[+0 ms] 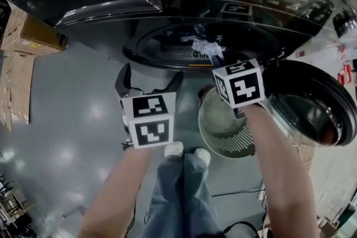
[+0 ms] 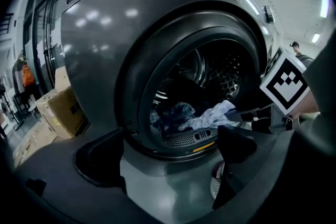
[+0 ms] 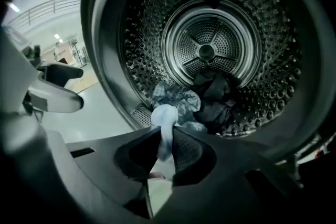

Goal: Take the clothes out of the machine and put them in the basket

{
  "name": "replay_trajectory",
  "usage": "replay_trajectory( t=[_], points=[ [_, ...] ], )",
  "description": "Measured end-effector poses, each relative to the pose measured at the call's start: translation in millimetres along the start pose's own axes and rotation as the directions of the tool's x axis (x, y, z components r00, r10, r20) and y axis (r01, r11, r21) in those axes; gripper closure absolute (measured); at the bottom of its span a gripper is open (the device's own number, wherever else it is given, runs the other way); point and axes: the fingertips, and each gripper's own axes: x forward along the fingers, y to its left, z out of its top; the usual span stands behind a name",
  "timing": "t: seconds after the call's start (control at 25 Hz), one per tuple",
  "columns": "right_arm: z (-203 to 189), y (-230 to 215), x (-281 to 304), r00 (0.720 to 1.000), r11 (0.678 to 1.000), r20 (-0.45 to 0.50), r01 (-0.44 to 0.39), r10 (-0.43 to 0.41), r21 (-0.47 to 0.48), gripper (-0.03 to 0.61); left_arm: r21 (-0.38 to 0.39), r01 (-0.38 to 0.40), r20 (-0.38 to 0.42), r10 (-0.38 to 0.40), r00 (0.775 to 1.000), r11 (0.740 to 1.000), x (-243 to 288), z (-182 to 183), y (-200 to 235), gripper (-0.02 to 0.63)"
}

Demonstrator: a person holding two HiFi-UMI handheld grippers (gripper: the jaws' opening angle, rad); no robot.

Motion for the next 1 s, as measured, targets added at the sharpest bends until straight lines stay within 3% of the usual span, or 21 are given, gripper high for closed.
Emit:
replay_trajectory(
  t=[0.52,0.76,1.0],
  points=[
    [-54.6,-7.0,-67.0,0.994,0.998,-0.108,-0.021,0.027,0.058,0.537,-0.043,0.033,-0.024,-0.034,0.999,0.999,-27.6,0.2,-27.3,0.052],
    [-105.7,-10.4,-87.0,0.983,0.993,-0.182,-0.004,0.026,0.121,0.537,-0.046,0.043,-0.053,-0.045,0.998,0.998,-30.9,-15.7,-41.6,0.052],
    [-166.9,-2.8,-99.6,0.952,0.976,-0.299,0.008,0.059,0.220,0.537,-0.035,0.059,-0.080,-0.062,0.995,0.998,-34.8,-31.0,-51.3,0.052]
  ],
)
